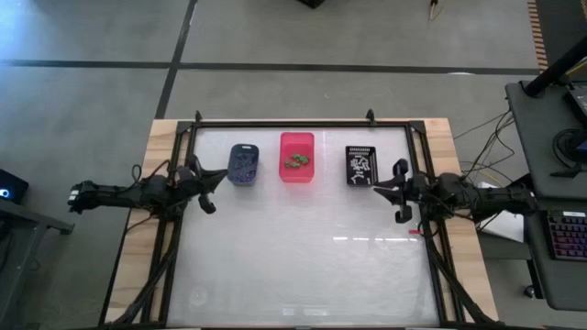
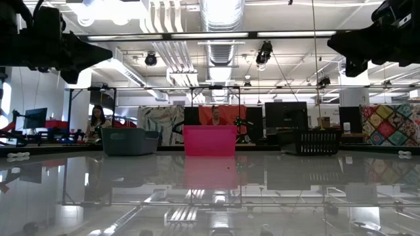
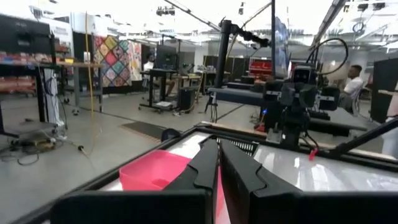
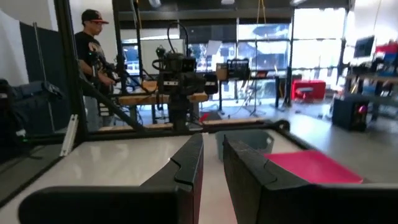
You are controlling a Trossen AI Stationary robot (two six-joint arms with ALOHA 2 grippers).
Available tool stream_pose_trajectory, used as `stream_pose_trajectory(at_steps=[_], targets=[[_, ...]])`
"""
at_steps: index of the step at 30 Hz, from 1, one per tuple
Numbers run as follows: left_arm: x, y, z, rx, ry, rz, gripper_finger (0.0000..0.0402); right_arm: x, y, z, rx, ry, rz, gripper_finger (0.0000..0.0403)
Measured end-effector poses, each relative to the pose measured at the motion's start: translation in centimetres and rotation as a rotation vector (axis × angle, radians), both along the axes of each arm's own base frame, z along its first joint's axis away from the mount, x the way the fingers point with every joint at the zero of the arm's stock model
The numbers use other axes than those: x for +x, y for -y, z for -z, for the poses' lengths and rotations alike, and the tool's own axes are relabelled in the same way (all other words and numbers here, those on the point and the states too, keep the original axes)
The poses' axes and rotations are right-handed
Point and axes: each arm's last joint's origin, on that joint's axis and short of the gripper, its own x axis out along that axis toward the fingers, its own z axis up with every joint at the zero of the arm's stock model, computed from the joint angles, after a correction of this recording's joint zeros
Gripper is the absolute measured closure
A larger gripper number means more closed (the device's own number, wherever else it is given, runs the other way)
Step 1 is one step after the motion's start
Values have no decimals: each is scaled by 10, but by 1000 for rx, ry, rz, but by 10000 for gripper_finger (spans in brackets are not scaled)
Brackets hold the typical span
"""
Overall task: Sort Halloween decoration
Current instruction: Put the white bone toy into the black bin
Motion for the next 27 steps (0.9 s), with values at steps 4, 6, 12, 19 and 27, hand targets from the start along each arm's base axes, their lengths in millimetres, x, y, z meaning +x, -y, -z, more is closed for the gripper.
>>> stream_pose_trajectory(at_steps=[4, 6, 12, 19, 27], targets=[[1, 0, 1, -68, 21, 11, 402, 1, 0, 2, 68, -14, -9, 349], [1, 0, 1, -65, 14, 11, 402, 1, 0, 2, 73, -22, -9, 349], [3, 0, 3, -62, -6, 10, 402, 1, 0, 2, 73, -22, -9, 349], [4, 0, 2, -61, -26, 9, 402, 1, 0, 2, 73, -22, -9, 349], [6, 0, 3, -59, -47, 9, 402, 1, 0, 3, 72, -22, -9, 349]])
